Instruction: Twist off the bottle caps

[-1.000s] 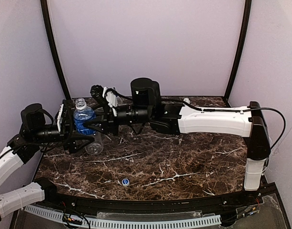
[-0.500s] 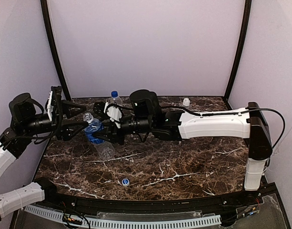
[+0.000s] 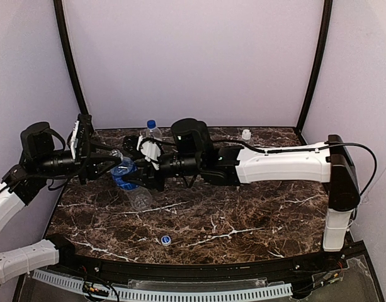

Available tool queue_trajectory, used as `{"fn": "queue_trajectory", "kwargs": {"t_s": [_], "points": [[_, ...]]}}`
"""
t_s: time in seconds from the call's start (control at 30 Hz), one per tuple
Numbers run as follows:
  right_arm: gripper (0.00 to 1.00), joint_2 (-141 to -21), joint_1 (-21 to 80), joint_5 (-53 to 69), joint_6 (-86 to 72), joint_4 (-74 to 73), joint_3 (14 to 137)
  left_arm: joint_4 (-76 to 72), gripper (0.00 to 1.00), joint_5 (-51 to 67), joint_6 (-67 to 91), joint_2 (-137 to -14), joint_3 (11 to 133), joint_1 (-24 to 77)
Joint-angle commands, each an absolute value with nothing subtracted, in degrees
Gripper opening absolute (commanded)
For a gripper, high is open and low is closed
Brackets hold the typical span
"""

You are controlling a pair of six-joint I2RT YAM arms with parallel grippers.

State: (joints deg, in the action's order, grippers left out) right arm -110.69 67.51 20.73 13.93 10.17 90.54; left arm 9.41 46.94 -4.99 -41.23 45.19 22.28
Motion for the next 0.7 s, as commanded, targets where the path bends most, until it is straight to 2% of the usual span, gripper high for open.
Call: {"fn": "queue_trajectory", "kwargs": {"t_s": [0.0,0.03,0.07,0.13,0.17,0.2,0.23,0.3,0.33,0.53,0.67], "points": [[0.32,-111.2,67.9,21.1,14.5,10.8,92.5,8.3,0.18,47.0,-4.4,-41.0,45.1,22.1],[0.32,-111.2,68.0,21.1,14.6,10.6,92.5,8.2,0.15,46.6,-4.4,-41.0,45.1,22.1],[0.32,-111.2,68.0,21.0,14.7,10.5,92.5,8.1,0.06,46.4,-4.3,-40.9,45.1,22.1],[0.35,-111.3,67.9,20.6,14.8,10.3,92.5,8.2,0.01,45.1,-4.2,-40.8,45.2,22.1],[0.4,-111.3,67.9,20.4,14.8,10.3,92.5,8.3,0.01,43.4,-4.2,-40.7,45.2,22.1],[0.46,-111.3,68.0,19.9,14.8,10.3,92.5,8.5,0.01,42.1,-4.2,-40.6,45.3,22.1],[0.58,-111.3,67.9,19.3,14.8,10.2,92.5,9.0,0.01,38.7,-4.1,-40.5,45.4,22.1],[0.86,-111.1,67.9,17.5,14.4,10.2,92.5,10.2,0.01,31.3,-4.7,-40.6,45.9,22.1],[0.97,-110.8,67.9,16.3,14.0,10.3,92.4,10.8,0.01,25.6,-6.0,-40.9,46.2,22.0],[0.99,-108.6,67.8,10.7,12.8,10.9,89.7,21.4,0.01,7.2,-17.9,-46.6,52.0,17.6],[0.99,-106.8,67.8,12.7,11.5,11.4,87.2,27.4,0.01,6.9,-22.8,-52.6,57.5,5.1]]}}
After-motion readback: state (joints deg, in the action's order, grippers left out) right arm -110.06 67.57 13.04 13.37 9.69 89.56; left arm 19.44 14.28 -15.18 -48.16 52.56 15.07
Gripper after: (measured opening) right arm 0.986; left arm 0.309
